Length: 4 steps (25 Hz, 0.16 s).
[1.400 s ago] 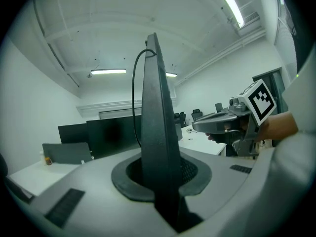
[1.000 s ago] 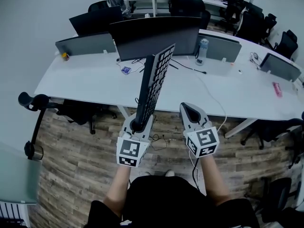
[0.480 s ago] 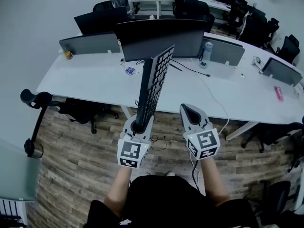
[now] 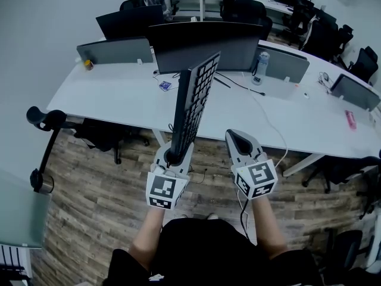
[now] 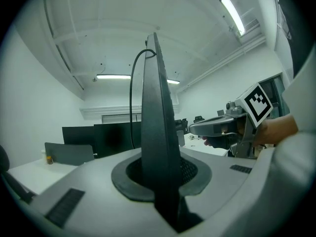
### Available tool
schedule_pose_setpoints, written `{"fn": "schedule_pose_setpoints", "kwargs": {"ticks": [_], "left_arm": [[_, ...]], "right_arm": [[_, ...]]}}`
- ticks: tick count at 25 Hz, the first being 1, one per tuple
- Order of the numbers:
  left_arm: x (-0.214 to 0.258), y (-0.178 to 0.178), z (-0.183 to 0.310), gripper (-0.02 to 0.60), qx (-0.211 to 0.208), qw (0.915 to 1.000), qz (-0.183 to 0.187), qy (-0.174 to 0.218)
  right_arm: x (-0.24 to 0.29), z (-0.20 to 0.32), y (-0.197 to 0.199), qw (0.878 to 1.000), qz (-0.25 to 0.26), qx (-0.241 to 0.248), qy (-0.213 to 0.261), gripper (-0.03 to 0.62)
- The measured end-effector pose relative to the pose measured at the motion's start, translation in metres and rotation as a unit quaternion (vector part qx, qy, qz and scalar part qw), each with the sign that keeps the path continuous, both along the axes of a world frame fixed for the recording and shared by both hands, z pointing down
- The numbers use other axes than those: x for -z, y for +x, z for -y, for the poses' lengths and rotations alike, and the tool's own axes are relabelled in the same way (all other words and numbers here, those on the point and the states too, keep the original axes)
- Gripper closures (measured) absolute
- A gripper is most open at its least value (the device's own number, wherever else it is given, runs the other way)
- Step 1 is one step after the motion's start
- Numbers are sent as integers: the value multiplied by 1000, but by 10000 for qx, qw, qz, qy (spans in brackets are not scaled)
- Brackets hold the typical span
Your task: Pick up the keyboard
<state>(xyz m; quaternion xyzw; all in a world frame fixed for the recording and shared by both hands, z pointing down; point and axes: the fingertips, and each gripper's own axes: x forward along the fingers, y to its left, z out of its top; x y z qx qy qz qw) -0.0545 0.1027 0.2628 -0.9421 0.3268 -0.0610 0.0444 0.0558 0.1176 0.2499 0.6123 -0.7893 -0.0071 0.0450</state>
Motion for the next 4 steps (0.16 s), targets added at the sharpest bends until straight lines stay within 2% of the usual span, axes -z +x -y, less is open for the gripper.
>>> {"fn": "schedule_pose_setpoints", "kwargs": {"ticks": [4], "left_arm": [[0,4,-1,503,-36,10000,8,-64]], "right_arm": [[2,0,2,10000,-2,7,17,591]]}}
